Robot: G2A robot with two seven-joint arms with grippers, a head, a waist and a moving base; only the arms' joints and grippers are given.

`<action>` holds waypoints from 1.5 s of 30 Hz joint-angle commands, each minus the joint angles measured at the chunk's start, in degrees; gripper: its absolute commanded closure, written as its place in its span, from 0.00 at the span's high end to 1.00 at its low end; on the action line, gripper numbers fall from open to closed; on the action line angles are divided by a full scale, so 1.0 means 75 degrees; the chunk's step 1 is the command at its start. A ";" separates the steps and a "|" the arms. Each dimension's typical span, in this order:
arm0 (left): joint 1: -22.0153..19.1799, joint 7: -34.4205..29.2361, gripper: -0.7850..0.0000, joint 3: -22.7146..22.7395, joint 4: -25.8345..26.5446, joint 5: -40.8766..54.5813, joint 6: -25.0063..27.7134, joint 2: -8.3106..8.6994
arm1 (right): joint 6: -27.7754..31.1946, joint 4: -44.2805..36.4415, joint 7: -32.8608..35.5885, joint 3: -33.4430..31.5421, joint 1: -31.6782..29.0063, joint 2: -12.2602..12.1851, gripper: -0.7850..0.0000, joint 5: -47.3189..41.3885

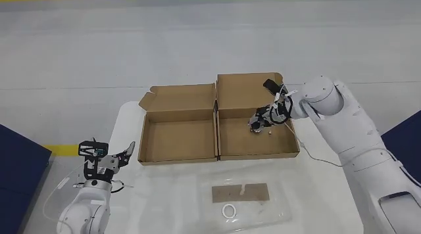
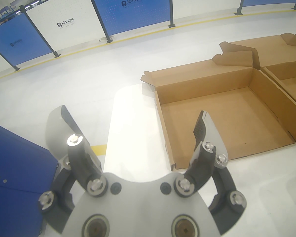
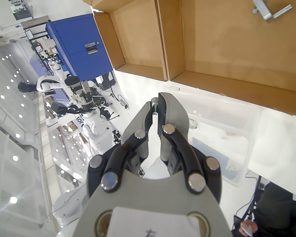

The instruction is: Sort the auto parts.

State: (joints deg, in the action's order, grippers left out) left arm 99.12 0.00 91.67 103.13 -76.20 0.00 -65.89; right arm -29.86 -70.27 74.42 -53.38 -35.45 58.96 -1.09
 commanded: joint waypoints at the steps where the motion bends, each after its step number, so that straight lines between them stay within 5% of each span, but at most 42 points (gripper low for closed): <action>1: 0.0000 0.0000 1.00 0.0000 0.0000 0.0000 0.0000 0.0000 | -0.0006 -0.0114 -0.0006 -0.0029 -0.0024 -0.0005 0.00 0.0015; 13: 0.0000 0.0000 1.00 0.0000 0.0000 0.0000 0.0000 0.0000 | -0.0006 -0.0114 -0.0006 -0.0029 -0.0024 -0.0005 0.00 0.0015; 18: 0.0000 0.0000 1.00 0.0000 0.0000 0.0000 0.0000 0.0000 | -0.0367 -0.0127 -0.0367 0.0660 0.0264 0.0112 0.00 0.0891; 27: 0.0000 0.0000 1.00 0.0000 0.0000 0.0000 0.0000 0.0000 | -0.1089 0.1268 -0.1088 0.2925 0.1610 0.1043 0.00 0.1471; 36: 0.0000 0.0000 1.00 0.0000 0.0000 0.0000 0.0000 0.0000 | -0.1417 0.2900 -0.1436 0.4358 0.2003 0.2220 0.00 0.1432; 45: 0.0000 0.0000 1.00 0.0000 0.0000 0.0000 0.0000 0.0000 | -0.1411 0.2968 -0.1437 0.4390 0.2009 0.2256 0.00 0.1443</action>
State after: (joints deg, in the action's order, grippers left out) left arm 99.12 0.00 91.67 103.13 -76.20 0.00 -65.89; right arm -40.44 -48.01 63.64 -20.45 -20.39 75.88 9.73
